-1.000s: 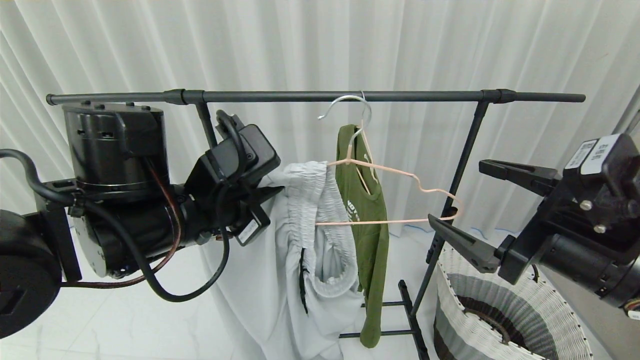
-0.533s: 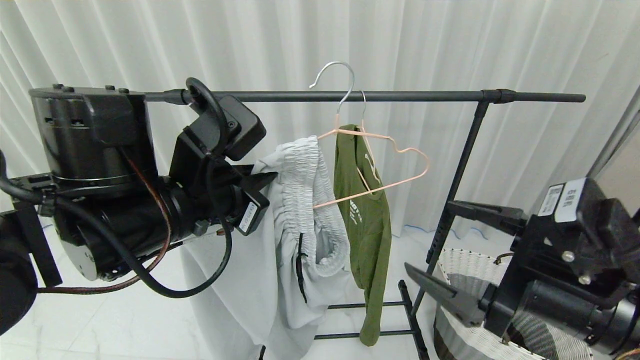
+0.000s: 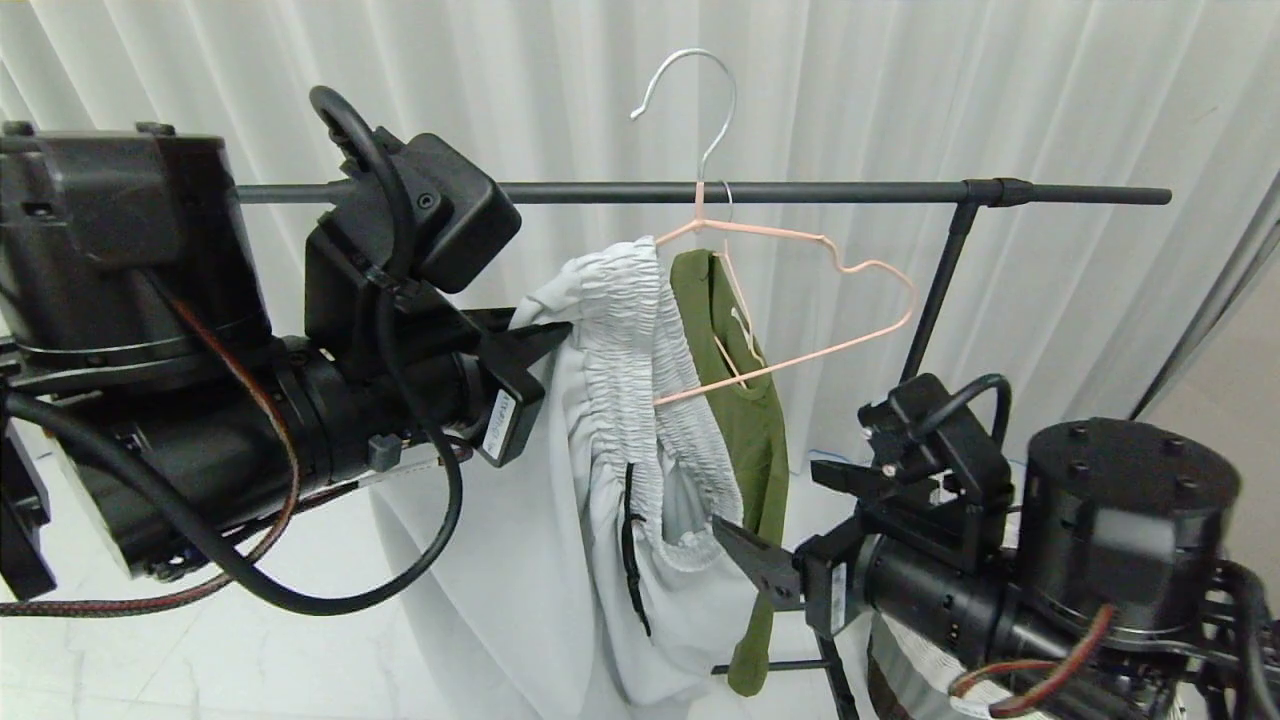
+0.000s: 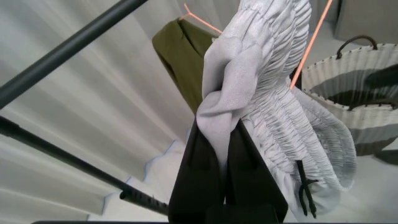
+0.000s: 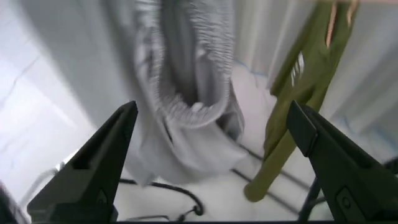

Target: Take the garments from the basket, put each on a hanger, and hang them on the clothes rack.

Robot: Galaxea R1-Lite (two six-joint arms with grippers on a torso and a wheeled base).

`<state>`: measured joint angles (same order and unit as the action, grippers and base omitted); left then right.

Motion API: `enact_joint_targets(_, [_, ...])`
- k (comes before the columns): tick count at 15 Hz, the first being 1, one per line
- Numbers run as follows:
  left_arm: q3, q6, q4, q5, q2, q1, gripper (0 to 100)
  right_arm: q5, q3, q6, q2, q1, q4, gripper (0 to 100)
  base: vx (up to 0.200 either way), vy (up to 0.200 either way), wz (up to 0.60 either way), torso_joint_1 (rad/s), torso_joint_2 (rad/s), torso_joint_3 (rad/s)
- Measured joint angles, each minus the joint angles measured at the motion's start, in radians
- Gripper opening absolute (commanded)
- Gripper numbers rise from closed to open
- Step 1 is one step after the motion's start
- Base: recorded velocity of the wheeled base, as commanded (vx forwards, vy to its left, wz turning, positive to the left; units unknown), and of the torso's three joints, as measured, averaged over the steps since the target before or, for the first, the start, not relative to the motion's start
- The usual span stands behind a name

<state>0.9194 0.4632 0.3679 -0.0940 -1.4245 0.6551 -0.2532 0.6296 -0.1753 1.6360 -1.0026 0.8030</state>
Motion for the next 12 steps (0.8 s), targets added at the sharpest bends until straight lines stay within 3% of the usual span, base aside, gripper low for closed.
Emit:
enact_joint_targets(4, [0.013,-0.02,0.0,0.002,0.009,0.021,0,-0.015,0.03,-0.024,0.094,0.016,0.002,100,0.0,0.0,0.0,0.0,0.0,0.0])
enact_joint_targets(5, [0.014,-0.024,0.0,0.003,0.009,0.024,0,-0.027,0.026,-0.027,0.107,0.026,0.002,0,0.0,0.0,0.0,0.0,0.0,0.0])
enact_joint_targets(12, [0.004,-0.025,0.0,0.008,0.01,0.025,0,-0.056,0.018,-0.027,0.135,0.139,0.003,0,0.0,0.0,0.0,0.0,0.0,0.0])
